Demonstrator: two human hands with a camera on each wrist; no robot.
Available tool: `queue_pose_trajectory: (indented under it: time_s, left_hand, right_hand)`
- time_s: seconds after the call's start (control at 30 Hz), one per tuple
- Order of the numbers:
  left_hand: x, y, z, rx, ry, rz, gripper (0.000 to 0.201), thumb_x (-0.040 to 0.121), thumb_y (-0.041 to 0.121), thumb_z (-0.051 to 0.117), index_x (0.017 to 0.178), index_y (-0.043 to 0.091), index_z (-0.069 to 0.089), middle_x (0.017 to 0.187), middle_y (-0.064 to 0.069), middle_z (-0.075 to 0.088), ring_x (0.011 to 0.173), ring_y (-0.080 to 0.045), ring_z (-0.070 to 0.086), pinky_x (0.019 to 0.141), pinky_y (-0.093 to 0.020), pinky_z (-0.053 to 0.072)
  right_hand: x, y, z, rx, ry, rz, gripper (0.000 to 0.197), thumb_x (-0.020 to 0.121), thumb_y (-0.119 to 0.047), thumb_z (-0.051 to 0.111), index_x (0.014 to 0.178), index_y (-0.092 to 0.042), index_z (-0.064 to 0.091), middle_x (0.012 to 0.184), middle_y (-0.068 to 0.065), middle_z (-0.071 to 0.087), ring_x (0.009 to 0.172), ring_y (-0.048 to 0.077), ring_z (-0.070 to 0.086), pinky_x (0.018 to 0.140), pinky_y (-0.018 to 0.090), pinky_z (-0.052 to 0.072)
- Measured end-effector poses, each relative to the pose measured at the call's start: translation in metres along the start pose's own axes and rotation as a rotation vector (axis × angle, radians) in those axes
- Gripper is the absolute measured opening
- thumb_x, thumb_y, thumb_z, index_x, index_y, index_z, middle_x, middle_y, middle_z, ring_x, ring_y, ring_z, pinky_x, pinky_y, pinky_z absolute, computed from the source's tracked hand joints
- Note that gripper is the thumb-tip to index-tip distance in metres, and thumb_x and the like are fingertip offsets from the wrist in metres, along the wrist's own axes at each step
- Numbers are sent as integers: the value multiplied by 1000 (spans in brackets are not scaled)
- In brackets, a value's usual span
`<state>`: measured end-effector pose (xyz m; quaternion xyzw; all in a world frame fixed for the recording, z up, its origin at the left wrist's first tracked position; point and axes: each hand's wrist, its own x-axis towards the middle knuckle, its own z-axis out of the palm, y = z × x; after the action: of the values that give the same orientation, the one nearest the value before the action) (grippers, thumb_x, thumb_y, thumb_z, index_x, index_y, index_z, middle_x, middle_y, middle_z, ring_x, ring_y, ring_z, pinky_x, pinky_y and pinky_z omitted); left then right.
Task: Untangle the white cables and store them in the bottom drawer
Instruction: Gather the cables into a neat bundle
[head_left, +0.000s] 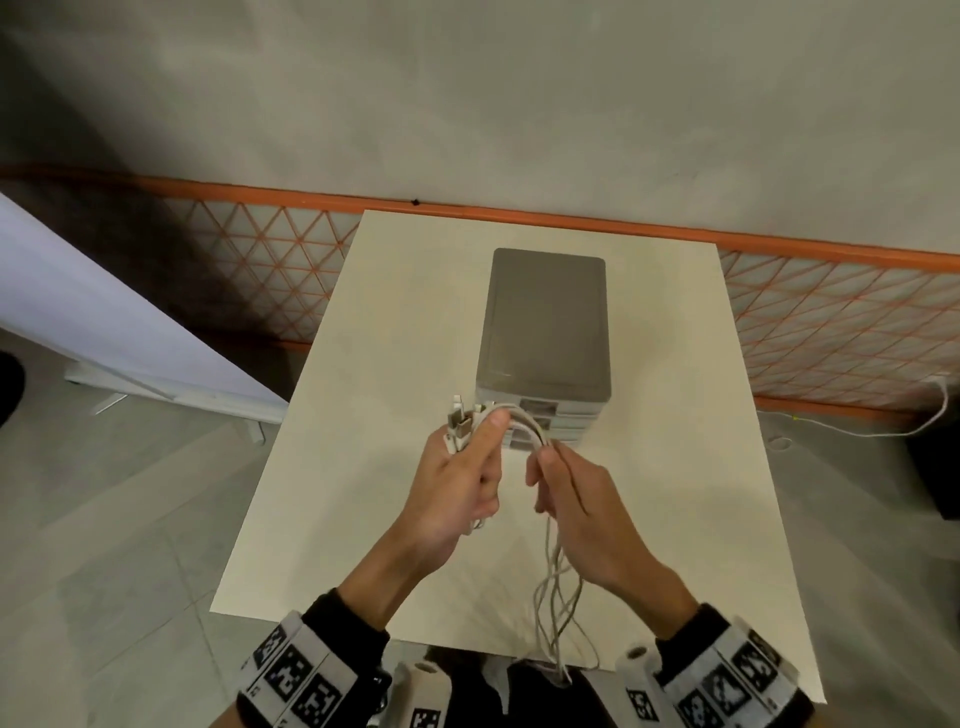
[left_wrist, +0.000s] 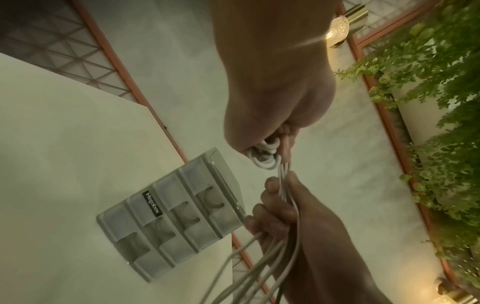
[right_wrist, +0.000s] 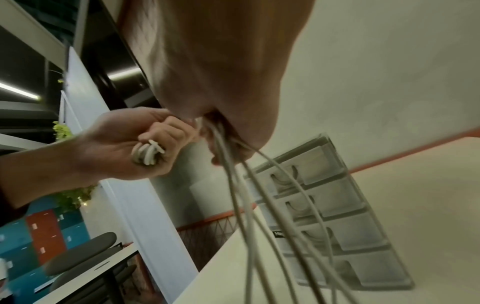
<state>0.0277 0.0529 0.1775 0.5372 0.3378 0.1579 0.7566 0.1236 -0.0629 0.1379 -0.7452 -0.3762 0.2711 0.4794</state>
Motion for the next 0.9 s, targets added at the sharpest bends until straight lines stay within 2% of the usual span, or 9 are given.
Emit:
queue_pose_trajectory:
  time_s: [0.07,0.13,0.2,0.27,0.4,0.57,0.73,0.83,0.9]
  left_hand:
    - [-2,-8,2,-13,54,3,52,103,31,49,52,33,56,53,4,28,44,-13,19,46,-31,16]
    - [-3,-13,6,-16,108,-3,50,101,32,54,51,32,55,51,6,30,42,-11,22,44,-28,19]
    - [-4,-14,12,13,152,-17,41,90,33,70,53,30,51,50,6,32,41,-11,27,41,-25,26]
    - [-4,-17,17,64,183,-2,40,77,27,83,55,29,50,48,10,39,41,-10,36,41,-23,33]
    - [1,-25,26,99,199,33,32,69,23,91,68,26,59,55,17,59,56,-3,59,58,-21,47]
    - [1,-38,26,84,237,-59,41,82,16,78,52,28,54,52,10,51,55,-12,51,60,-32,44]
    - [1,-31,27,84,232,-113,28,89,23,71,63,20,60,56,6,59,58,-12,58,59,-30,46]
    - [4,-29,20,-4,241,-78,29,95,25,63,69,13,63,67,-4,58,62,-17,54,58,-32,44]
    - [4,-30,17,-53,269,-41,36,99,24,59,64,18,61,67,-3,54,59,-15,48,56,-31,38]
  right_hand:
    - [-2,-6,5,-105,54,-32,46,100,-44,24,76,-14,50,56,-1,45,51,10,42,51,20,32]
    - [-4,-11,11,-210,59,-29,49,98,-46,20,77,-13,48,57,-2,48,50,16,45,51,27,34]
    - [-6,-12,16,-326,34,-10,43,102,-40,22,84,-12,49,59,2,53,50,18,49,51,34,37]
    - [-9,-12,19,-458,-25,12,26,105,-25,30,89,-14,46,60,2,51,51,20,49,48,32,33]
    - [-15,-25,16,-598,-145,46,16,98,-11,40,82,-14,41,62,-3,36,56,19,39,47,23,20]
    - [-19,-35,9,-768,-223,25,18,99,-15,39,110,-8,51,94,8,61,67,24,42,61,31,30]
    - [-24,-30,9,-589,-157,-83,17,101,-18,38,112,-12,50,90,0,56,67,17,48,59,27,35]
    - [-33,-24,12,-372,-138,-87,14,102,-28,40,114,-22,45,100,-8,52,83,9,49,71,24,42]
    - [-37,-16,16,-300,-84,-55,11,102,-31,43,112,-26,45,102,-9,54,91,10,48,77,24,41]
